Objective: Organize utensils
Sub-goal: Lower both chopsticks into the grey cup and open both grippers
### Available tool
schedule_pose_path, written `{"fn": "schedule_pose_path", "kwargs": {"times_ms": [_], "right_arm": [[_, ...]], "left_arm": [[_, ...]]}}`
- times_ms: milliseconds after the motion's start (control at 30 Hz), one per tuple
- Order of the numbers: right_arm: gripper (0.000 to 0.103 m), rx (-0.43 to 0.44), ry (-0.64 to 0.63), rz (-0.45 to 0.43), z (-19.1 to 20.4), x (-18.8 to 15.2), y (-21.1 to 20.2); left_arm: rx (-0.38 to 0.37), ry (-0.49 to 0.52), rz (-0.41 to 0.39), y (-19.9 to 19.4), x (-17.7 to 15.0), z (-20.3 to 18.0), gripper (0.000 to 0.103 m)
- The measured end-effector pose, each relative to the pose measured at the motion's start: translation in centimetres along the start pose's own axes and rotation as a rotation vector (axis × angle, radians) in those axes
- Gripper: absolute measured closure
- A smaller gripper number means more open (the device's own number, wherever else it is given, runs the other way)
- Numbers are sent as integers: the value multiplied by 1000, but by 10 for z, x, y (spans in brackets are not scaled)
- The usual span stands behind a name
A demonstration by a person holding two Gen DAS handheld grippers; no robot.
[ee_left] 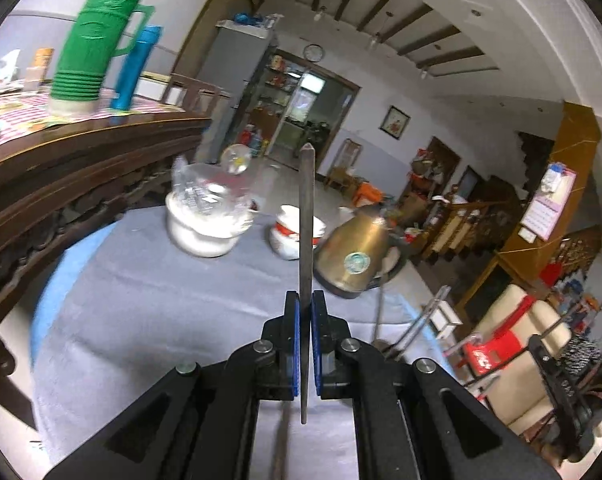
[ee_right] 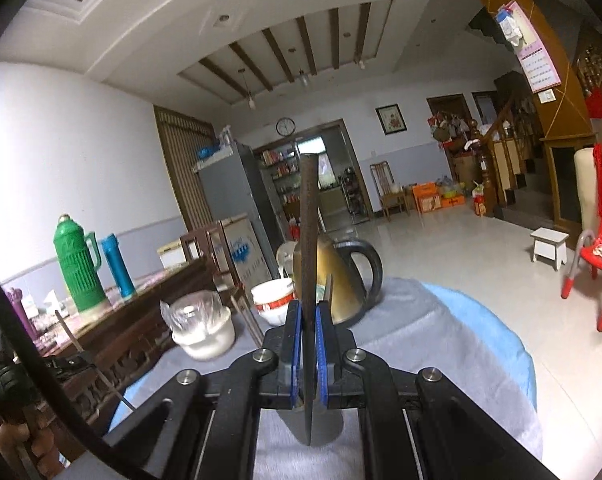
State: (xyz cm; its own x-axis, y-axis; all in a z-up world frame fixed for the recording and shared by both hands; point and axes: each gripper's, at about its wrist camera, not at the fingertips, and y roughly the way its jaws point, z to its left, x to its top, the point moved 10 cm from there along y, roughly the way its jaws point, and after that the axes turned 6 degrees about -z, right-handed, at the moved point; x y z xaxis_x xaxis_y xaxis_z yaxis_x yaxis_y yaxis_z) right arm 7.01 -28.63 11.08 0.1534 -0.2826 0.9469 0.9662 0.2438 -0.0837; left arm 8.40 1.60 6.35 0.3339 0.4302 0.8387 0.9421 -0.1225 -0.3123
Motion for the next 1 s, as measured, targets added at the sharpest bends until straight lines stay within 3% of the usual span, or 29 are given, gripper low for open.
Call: {"fn": "schedule_pose_path", "kwargs": {"times_ms": [400, 667, 1000], "right_arm": [[95, 25, -24, -4, 6, 18, 48], [95, 31, -40, 79, 4, -5, 87], [95, 26, -44, 166, -6, -32, 111]], "left_arm": [[-161, 54, 49, 59, 16, -92, 98], [-147, 102, 113, 107, -2, -122, 98], [-120, 145, 188, 136, -29, -121, 97]]}}
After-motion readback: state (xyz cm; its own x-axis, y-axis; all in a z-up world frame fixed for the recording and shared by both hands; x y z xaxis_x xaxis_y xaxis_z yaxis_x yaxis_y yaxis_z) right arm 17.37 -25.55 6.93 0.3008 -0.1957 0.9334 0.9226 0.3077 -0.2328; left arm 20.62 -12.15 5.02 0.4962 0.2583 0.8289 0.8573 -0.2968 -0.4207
